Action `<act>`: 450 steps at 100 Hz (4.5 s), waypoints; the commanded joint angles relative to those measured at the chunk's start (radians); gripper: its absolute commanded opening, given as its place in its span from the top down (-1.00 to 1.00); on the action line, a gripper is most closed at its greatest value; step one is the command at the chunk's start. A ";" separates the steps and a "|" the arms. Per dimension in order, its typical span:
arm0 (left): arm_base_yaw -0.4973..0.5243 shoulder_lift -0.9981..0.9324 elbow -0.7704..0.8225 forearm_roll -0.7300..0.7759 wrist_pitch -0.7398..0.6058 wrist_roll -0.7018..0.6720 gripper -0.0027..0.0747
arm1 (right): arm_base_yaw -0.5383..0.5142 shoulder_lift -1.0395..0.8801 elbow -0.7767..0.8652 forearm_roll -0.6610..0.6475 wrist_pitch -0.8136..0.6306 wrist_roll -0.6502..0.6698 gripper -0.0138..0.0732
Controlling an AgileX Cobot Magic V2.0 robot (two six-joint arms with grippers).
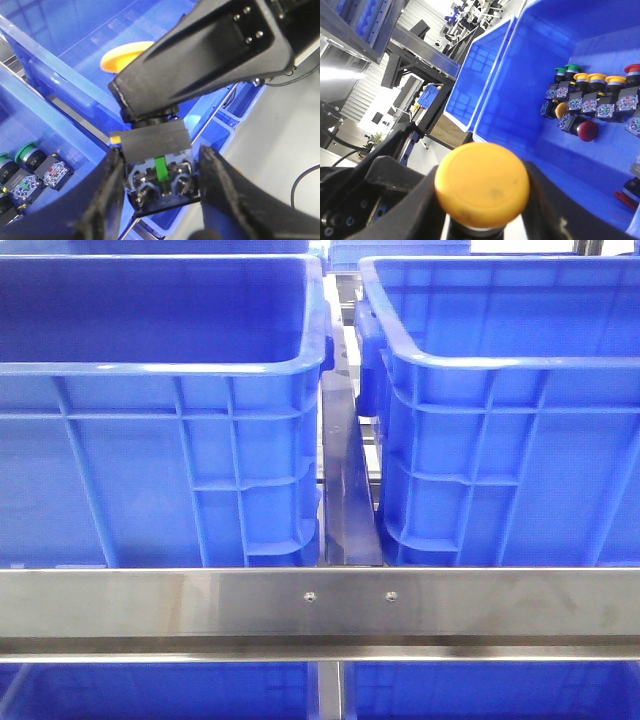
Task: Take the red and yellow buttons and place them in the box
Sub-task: 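Pass the yellow button from the left gripper to the right gripper, then carry the yellow button with the right gripper over the other bin, then lower the yellow button into the bin and open the right gripper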
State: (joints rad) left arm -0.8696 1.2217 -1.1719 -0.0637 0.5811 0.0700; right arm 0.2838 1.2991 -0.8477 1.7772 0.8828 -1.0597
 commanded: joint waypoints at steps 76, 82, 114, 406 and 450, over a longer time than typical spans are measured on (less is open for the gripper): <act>0.132 -0.036 -0.032 0.010 -0.039 -0.011 -0.50 | -0.231 -0.102 -0.035 0.082 0.037 -0.020 0.54; 0.176 -0.046 -0.028 0.010 -0.031 -0.015 -0.50 | -0.263 -0.118 -0.035 0.061 0.037 -0.020 0.54; 0.435 -0.225 0.091 0.014 -0.040 -0.042 -0.50 | -0.306 -0.145 -0.035 0.030 0.037 -0.020 0.54; 0.744 -0.853 0.517 -0.013 -0.028 -0.070 0.98 | -0.306 0.609 -0.482 0.011 -0.905 -0.596 0.54; 0.744 -0.853 0.517 -0.013 -0.028 -0.070 0.98 | -0.306 0.602 -0.462 0.011 -0.908 -0.596 -0.24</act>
State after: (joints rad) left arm -0.1292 0.3616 -0.6275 -0.0660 0.6236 0.0074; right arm -0.0160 1.9539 -1.2999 1.7870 -0.0368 -1.6433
